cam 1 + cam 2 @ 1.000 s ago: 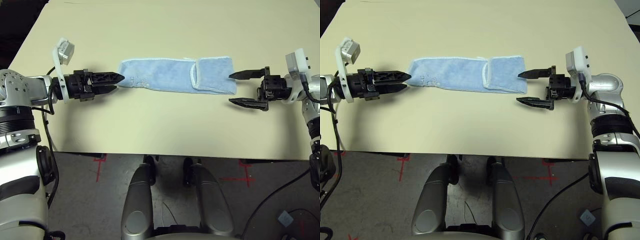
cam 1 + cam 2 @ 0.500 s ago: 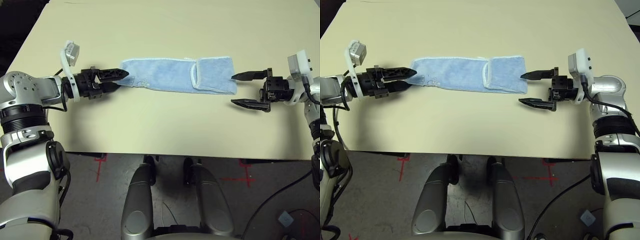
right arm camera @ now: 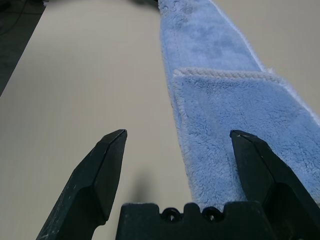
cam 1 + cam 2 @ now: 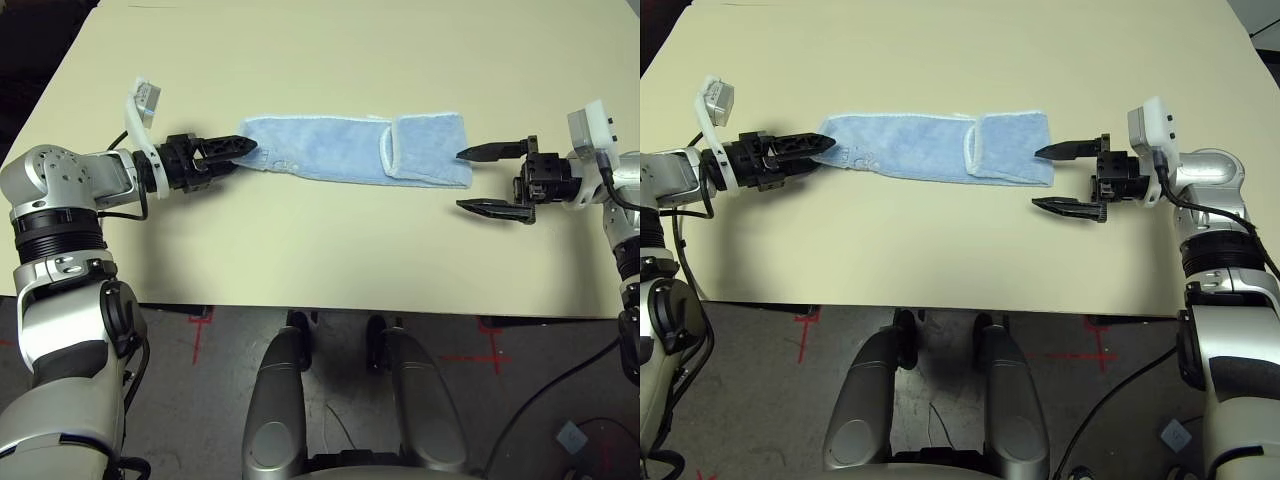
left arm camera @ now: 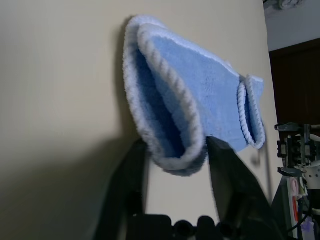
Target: Fold the towel and set it aside.
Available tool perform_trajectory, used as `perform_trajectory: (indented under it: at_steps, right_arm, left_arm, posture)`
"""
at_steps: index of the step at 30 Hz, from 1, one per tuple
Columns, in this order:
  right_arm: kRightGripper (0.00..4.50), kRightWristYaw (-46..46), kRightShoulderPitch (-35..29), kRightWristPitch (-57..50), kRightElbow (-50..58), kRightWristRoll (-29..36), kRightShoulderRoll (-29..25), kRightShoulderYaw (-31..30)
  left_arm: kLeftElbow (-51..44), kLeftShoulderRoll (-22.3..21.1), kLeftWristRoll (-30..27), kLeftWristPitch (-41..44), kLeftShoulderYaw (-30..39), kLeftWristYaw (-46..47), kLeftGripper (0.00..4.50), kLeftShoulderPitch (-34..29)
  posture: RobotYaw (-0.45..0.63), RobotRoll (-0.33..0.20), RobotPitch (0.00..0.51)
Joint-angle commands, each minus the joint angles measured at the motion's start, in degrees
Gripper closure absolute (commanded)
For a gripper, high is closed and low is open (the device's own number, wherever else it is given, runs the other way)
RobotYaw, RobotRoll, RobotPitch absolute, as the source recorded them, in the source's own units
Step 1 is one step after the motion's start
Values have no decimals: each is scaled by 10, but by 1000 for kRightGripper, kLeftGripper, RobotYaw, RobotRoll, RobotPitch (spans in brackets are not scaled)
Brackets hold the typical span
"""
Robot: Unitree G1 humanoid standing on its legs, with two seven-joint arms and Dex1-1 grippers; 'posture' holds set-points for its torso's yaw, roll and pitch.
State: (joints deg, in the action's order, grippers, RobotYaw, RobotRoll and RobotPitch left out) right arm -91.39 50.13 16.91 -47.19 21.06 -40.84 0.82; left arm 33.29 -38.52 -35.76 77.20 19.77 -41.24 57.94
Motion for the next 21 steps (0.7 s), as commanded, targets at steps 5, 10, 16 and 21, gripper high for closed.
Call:
perform_trajectory:
  at_steps: [5, 10, 16, 21]
  right_arm:
    - [0, 1, -11, -10, 23, -2, -1, 14]
    - [0, 5, -16, -15, 25, -2, -3, 17]
    - [0, 6, -14, -12, 15, -6, -2, 20]
    - [0, 6, -12, -8, 10, -9, 3, 22]
  left_arm:
    - [32, -27, 29, -58, -22, -7, 4462, -9]
    - [55, -82, 72, -133, -70, -55, 4462, -16]
    - [75, -133, 98, -173, -90, -98, 4462, -14]
    - [44, -162, 87, -150, -85, -125, 4462, -27]
  posture:
    - [-37, 0, 321]
    - [-29, 0, 317]
    - [-21, 0, 311]
    - [-13, 0, 311]
